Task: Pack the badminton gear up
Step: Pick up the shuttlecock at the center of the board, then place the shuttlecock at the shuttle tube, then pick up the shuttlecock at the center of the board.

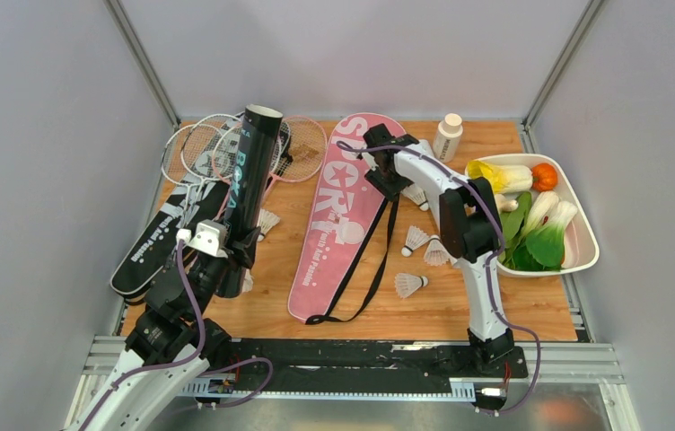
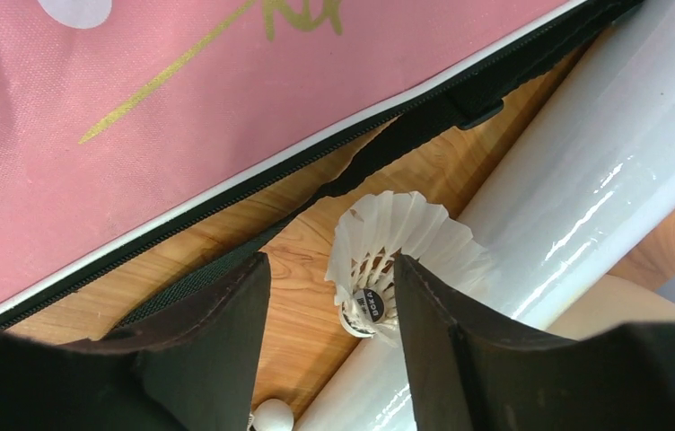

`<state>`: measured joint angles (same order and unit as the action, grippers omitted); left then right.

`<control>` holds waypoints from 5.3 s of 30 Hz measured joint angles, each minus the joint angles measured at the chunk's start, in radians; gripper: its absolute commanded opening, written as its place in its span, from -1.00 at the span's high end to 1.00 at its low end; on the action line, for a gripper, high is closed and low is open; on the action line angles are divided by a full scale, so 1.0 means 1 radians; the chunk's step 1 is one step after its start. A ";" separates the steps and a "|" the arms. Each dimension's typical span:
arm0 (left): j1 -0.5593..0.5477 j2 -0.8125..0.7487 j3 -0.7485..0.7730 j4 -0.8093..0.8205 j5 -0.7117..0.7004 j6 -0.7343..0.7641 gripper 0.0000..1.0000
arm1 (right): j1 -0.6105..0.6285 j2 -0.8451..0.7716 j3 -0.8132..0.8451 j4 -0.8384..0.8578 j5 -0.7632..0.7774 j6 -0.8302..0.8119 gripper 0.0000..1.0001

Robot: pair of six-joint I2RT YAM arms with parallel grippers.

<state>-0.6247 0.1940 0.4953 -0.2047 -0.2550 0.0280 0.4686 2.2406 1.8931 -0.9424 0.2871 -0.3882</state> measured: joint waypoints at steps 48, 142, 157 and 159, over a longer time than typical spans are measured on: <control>0.000 0.132 -0.077 0.078 0.576 0.131 1.00 | 0.014 -1.175 -0.285 0.510 -0.565 0.439 1.00; 0.000 -0.187 -0.039 -0.126 0.274 0.066 1.00 | 0.282 0.031 -0.204 1.051 -0.935 0.674 -0.55; 0.000 -0.187 -0.040 -0.125 0.277 0.067 1.00 | 0.295 0.227 -0.061 1.084 -1.052 0.676 0.56; 0.000 -0.187 -0.040 -0.125 0.273 0.067 1.00 | 0.300 0.224 -0.078 1.105 -1.065 0.681 0.76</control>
<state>-0.6247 0.0067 0.4553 -0.3298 0.0177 0.0948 0.7685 2.4649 1.8153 0.1623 -0.7776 0.2924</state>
